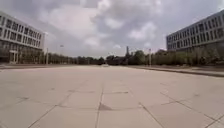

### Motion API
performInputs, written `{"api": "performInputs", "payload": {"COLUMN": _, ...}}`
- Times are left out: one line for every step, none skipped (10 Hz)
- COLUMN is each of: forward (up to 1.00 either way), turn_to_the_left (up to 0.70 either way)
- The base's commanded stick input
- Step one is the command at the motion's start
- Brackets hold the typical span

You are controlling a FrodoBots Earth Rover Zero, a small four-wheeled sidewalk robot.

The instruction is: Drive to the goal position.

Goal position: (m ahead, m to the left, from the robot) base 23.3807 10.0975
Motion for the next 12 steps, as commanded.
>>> {"api": "performInputs", "payload": {"forward": 0.5, "turn_to_the_left": -0.02}}
{"api": "performInputs", "payload": {"forward": 0.5, "turn_to_the_left": -0.02}}
{"api": "performInputs", "payload": {"forward": 0.5, "turn_to_the_left": -0.02}}
{"api": "performInputs", "payload": {"forward": 0.5, "turn_to_the_left": -0.02}}
{"api": "performInputs", "payload": {"forward": 0.5, "turn_to_the_left": -0.02}}
{"api": "performInputs", "payload": {"forward": 0.5, "turn_to_the_left": -0.02}}
{"api": "performInputs", "payload": {"forward": 0.5, "turn_to_the_left": -0.02}}
{"api": "performInputs", "payload": {"forward": 0.5, "turn_to_the_left": -0.02}}
{"api": "performInputs", "payload": {"forward": 0.5, "turn_to_the_left": -0.02}}
{"api": "performInputs", "payload": {"forward": 0.5, "turn_to_the_left": -0.02}}
{"api": "performInputs", "payload": {"forward": 0.5, "turn_to_the_left": -0.02}}
{"api": "performInputs", "payload": {"forward": 0.5, "turn_to_the_left": -0.02}}
